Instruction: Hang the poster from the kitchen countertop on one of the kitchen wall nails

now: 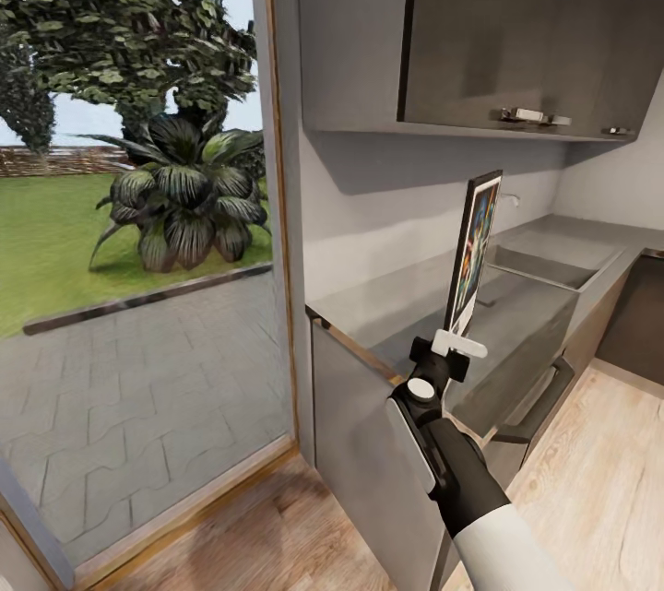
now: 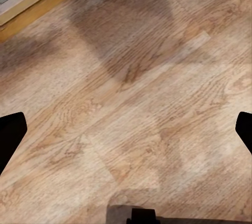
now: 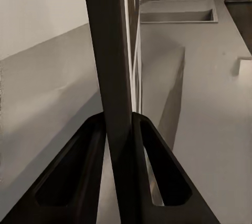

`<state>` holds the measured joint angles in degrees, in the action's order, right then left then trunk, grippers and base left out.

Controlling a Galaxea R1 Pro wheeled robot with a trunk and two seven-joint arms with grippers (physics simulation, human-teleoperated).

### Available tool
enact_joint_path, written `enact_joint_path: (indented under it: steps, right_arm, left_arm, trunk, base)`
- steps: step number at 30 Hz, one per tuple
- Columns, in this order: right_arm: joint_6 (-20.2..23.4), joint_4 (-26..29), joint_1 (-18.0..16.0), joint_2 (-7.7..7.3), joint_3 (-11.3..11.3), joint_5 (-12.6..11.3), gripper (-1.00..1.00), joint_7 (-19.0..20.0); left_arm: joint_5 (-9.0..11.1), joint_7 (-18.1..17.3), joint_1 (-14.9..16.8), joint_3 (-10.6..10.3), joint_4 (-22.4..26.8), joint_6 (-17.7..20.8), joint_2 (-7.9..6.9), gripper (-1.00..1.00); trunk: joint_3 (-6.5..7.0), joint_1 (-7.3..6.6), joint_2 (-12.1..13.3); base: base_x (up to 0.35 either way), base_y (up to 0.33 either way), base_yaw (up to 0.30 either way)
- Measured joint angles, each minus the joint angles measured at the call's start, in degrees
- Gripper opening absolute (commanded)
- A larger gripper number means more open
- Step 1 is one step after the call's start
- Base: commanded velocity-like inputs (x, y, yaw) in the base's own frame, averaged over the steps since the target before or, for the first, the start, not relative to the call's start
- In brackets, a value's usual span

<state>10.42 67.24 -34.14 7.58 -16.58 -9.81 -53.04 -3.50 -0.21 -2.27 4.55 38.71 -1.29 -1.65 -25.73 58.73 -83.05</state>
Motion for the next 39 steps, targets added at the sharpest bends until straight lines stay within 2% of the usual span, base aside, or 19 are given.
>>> enact_joint_path:
  steps: [5,13,23,29,39]
  right_arm:
    - [0.04,0.08,0.00,0.00,-0.01,0.00,-1.00,-0.01]
    - [0.05,0.10,0.00,0.00,0.00,0.00,-1.00,-0.06]
    - [0.80,0.10,0.00,0.00,-0.06,-0.02,-1.00,-0.01]
    - [1.38,0.10,0.00,0.00,-0.08,0.00,-1.00,0.00]
    - [1.45,0.10,0.00,0.00,-0.09,0.01,-1.00,0.00]
  left_arm:
    - [0.02,-0.03,0.00,0.00,0.00,0.00,0.00,1.00]
    - [0.00,-0.03,0.00,0.00,0.01,0.00,-0.04,1.00]
    - [0.02,-0.03,0.00,0.00,0.02,0.00,-0.17,1.00]
    - [0.07,-0.03,0.00,0.00,0.07,-0.03,-0.90,1.00]
    - [0.08,-0.03,0.00,0.00,0.07,-0.08,-1.01,1.00]
  trunk:
    - [0.00,0.01,0.00]
    - [0.00,0.02,0.00]
    - [0.00,0.01,0.00]
    - [0.00,0.03,0.00]
    - [0.00,0.03,0.00]
  base:
    - [-0.032,0.000,0.000]
    - [-0.212,0.000,0.054]
    - [-0.049,0.000,0.259]
    - [-0.252,0.000,0.286]
    - [-0.212,0.000,0.286]
